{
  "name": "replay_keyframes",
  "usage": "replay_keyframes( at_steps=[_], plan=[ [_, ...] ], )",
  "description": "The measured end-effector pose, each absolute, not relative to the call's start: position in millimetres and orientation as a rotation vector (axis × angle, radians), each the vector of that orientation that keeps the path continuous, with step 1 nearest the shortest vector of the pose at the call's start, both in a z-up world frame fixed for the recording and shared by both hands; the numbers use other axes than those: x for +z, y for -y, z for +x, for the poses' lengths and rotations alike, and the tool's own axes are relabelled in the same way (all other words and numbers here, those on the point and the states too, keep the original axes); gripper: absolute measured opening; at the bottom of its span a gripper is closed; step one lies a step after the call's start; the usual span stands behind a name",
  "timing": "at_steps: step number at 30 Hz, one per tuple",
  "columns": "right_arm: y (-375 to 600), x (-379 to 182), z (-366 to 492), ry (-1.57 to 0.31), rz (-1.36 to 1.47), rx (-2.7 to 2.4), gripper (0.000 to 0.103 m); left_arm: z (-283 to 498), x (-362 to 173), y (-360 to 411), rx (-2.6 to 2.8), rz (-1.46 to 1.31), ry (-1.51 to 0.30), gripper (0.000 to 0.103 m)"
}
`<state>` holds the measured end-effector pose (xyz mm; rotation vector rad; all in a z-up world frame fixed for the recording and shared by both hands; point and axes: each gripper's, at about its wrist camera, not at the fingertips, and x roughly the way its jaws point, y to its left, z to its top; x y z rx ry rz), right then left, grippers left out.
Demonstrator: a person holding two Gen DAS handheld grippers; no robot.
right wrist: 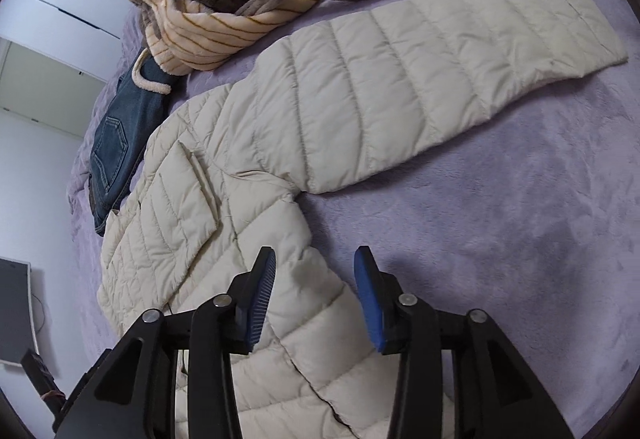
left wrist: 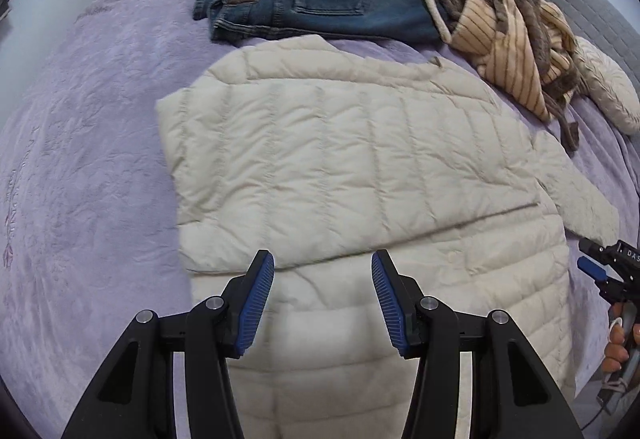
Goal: Fold large clothes
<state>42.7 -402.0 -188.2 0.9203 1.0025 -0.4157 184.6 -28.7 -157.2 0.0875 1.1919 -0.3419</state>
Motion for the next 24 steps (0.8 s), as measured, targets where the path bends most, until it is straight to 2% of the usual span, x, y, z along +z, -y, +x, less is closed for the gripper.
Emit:
replay_keyframes(
  at_steps=[6,7,8,10,15,16,18,24],
  plan=[
    [436,-193,12,-1.007,0.955,-0.451,0.047,157,-167,92,-0.398,0.126,-1.234,0.053],
    [442,-194,7,-1.007,0.964,-0.460,0.049,154,-167,100,-0.398,0.138,-1.230,0.065],
    [448,-196,2,-1.005,0.974,-0.467,0.050,151,-166,108,-0.397,0.143,-1.226,0.089],
    [459,-197,-7,-0.996,0.995,-0.482,0.054,146,-160,119,-0.391,0.129,-1.184,0.099],
    [487,-200,-23,-0.969,1.030,-0.505,0.068,143,-157,146,-0.399,0.172,-1.181,0.099],
    [492,-201,-26,-0.960,1.043,-0.509,0.076,144,-157,149,-0.404,0.176,-1.185,0.099],
    [503,-204,-33,-0.920,1.081,-0.517,0.086,144,-158,156,-0.403,0.189,-1.191,0.099],
    [533,-216,-40,-0.817,1.195,-0.523,0.087,145,-170,168,-0.374,0.204,-1.243,0.099]
  ],
)
